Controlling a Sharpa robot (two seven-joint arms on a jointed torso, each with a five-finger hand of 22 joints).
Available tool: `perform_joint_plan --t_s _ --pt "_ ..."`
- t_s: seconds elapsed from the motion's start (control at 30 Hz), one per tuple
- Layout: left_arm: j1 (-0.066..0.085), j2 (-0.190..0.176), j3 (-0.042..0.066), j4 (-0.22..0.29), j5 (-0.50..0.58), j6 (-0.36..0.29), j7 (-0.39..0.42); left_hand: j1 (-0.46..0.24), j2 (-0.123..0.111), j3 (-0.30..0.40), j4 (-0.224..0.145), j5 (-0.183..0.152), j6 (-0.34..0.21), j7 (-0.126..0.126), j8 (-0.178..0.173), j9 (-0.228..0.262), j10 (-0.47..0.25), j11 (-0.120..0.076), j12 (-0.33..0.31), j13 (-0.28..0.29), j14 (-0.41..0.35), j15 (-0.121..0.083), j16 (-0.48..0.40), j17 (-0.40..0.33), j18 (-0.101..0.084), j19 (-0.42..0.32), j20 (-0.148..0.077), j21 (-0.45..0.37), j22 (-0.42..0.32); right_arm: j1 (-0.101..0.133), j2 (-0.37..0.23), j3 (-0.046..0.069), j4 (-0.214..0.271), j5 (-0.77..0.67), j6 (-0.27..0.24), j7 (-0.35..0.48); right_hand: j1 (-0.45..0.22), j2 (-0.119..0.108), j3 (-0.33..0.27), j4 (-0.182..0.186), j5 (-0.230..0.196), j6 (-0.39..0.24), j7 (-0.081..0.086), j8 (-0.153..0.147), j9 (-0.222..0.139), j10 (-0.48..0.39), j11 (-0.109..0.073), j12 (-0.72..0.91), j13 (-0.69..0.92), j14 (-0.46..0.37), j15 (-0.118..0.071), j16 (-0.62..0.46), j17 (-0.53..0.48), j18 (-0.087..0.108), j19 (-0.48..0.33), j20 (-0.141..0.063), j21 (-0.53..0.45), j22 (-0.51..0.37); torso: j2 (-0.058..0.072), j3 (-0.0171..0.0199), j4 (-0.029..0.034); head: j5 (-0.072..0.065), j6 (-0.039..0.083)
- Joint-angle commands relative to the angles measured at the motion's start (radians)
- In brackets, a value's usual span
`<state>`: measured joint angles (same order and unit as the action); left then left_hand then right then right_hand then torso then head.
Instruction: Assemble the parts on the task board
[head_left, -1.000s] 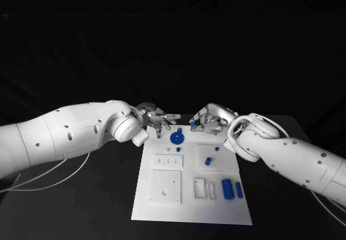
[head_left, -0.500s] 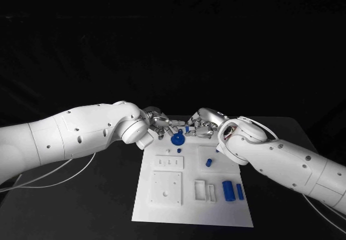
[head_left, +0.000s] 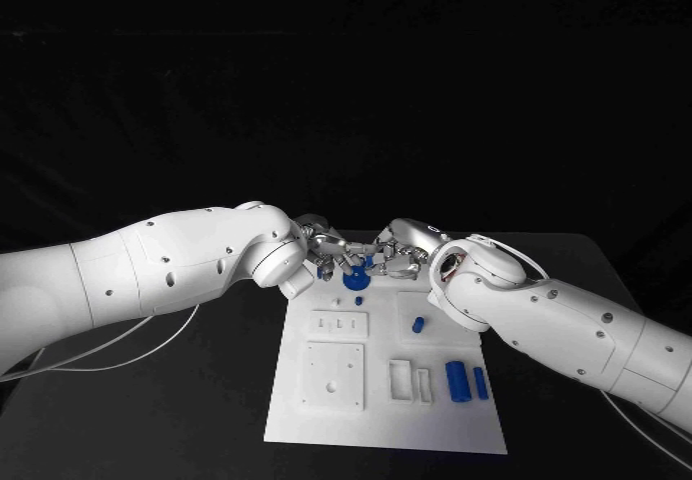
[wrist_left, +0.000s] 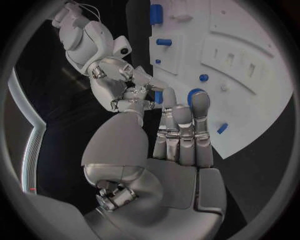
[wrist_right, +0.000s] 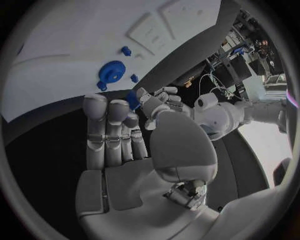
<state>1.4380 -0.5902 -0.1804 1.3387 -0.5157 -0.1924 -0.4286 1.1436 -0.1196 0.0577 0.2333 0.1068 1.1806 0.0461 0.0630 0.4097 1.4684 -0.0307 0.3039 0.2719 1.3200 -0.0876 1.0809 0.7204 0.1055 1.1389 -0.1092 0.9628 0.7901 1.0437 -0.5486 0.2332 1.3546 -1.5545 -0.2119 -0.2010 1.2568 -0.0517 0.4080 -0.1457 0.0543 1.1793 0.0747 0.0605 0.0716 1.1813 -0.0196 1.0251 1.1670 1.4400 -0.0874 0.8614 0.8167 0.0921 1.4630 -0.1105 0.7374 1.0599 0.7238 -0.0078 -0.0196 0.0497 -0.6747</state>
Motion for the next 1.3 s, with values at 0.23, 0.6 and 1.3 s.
perform_joint_plan --t_s 0.23,0.6,1.3 --pt "0.002 0.014 0.001 -0.006 -0.047 0.020 -0.029 0.019 0.015 -0.016 -0.045 0.050 -0.002 -0.007 0.002 0.021 0.009 -0.007 0.005 0.001 -0.010 -0.003 0.010 0.002 -0.021 0.011 -0.001 -0.022 0.032 0.002 0.005 -0.001 0.006 -0.014 0.024 -0.010 0.001 -0.008 0.000 0.005 0.004 0.015 -0.005 0.003 0.002 -0.004 0.000 0.000 -0.001 0.003 -0.001 -0.004 0.002 0.014 0.052 0.000 -0.006 -0.002 0.001 0.0003 -0.0006 0.001 -0.001" --pt "0.001 0.022 0.000 -0.013 -0.073 0.034 -0.045 0.026 0.028 -0.025 -0.075 0.056 -0.009 -0.005 0.001 0.019 0.007 -0.006 0.003 -0.002 -0.013 -0.002 0.015 -0.001 -0.023 0.020 0.000 -0.060 0.087 0.003 0.009 -0.001 0.010 -0.010 0.033 -0.011 0.001 -0.007 -0.002 0.007 0.005 0.017 -0.006 0.003 0.002 -0.003 0.000 0.001 0.000 0.003 -0.001 -0.005 0.002 0.015 0.052 0.000 -0.008 -0.003 0.000 0.0002 0.0008 0.001 -0.004" --pt "0.001 0.031 0.000 -0.018 -0.080 0.053 -0.038 0.063 0.100 -0.046 -0.130 0.178 -0.007 -0.010 0.001 0.003 0.011 -0.008 -0.014 -0.019 -0.014 -0.004 0.015 -0.005 -0.028 0.038 -0.002 -0.114 0.153 0.003 0.019 -0.001 0.013 -0.014 0.045 -0.016 0.001 -0.008 -0.005 0.009 0.010 0.017 -0.006 0.003 0.003 -0.002 0.000 0.003 0.001 0.003 -0.001 -0.006 0.003 0.016 0.052 0.000 -0.009 -0.004 0.000 -0.0002 0.0014 0.004 -0.008"
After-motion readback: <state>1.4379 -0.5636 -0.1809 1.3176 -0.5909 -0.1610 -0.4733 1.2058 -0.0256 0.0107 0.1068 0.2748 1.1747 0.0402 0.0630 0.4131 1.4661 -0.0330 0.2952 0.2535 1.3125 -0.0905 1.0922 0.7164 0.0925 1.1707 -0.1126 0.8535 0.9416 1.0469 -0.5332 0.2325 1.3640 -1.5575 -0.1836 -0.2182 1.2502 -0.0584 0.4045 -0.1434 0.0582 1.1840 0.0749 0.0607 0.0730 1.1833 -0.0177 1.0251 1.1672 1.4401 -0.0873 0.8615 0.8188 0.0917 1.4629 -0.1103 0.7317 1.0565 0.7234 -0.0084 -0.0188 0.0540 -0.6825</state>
